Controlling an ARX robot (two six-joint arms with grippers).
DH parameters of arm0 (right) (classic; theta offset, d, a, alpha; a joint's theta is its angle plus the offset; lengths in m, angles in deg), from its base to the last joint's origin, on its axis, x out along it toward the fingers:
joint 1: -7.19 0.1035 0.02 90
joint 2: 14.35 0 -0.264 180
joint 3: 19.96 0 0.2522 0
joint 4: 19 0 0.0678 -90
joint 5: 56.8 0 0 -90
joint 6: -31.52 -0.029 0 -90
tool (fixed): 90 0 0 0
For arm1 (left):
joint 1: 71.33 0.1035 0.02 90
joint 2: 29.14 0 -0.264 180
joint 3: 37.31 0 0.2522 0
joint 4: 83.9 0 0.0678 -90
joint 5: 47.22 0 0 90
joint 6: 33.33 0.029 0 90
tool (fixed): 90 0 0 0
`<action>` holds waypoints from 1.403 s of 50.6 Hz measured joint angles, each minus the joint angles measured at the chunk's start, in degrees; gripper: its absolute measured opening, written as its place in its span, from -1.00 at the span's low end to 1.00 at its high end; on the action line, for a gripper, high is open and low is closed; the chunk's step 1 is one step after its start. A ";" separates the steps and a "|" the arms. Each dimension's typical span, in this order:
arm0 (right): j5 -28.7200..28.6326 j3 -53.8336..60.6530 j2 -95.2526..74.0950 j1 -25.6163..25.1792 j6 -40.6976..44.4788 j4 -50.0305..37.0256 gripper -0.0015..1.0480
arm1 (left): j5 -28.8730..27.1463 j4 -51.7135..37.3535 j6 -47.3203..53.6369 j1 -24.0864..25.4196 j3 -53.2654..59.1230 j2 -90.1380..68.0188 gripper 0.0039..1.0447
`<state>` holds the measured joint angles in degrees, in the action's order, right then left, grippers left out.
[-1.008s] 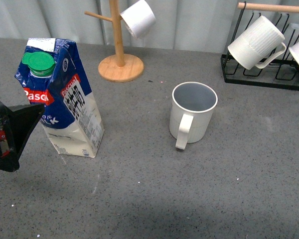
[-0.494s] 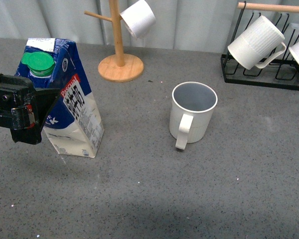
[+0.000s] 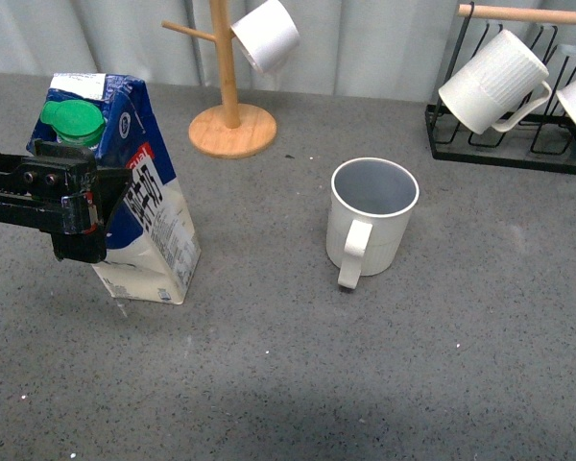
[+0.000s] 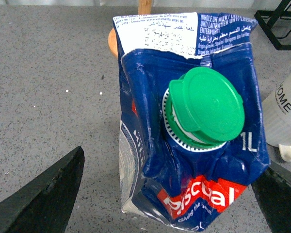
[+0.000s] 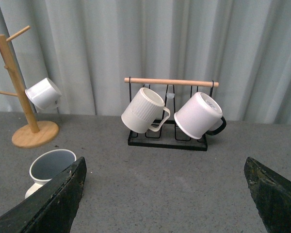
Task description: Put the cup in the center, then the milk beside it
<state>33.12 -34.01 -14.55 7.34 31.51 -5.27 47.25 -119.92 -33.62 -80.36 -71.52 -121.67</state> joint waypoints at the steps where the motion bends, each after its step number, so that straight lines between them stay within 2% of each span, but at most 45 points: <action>1: 0.00 0.00 0.00 0.00 0.00 0.00 0.82 | 0.02 -0.04 -0.13 0.04 -0.09 -0.15 0.88; 3: 0.00 0.00 0.00 0.00 0.00 0.00 0.82 | 0.00 -0.09 -0.24 0.09 -0.33 -0.44 0.87; 13: 0.00 0.00 0.00 0.00 0.00 0.00 0.82 | 0.22 0.22 -1.16 -0.04 -0.50 -0.35 0.29; 16: 0.00 0.00 0.00 0.00 0.00 0.00 0.82 | 0.15 0.90 -1.53 -0.42 -0.52 0.35 0.05; 19: 0.00 0.00 0.00 0.00 0.02 0.00 0.82 | -0.35 1.42 -1.77 -1.51 -0.61 1.66 -0.22; 24: 0.00 0.00 0.00 0.00 0.00 0.00 0.82 | -1.88 1.55 -2.56 -3.93 -1.66 2.64 -0.54; 32: 0.00 0.00 0.00 0.00 0.00 0.00 0.82 | -4.66 0.26 -3.04 -8.63 -4.37 0.57 -0.88; 42: 0.00 0.00 0.00 0.00 0.00 0.00 0.82 | -8.31 -2.78 -4.31 -14.80 -8.50 -7.08 -0.91; 71: 0.00 0.00 0.00 0.00 0.00 0.00 0.82 | -11.98 -5.20 -4.42 -20.94 -16.70 -15.26 -0.91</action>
<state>33.12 -34.01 -14.55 7.34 31.51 -5.27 35.27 -125.12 -38.04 -101.30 -88.22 -136.93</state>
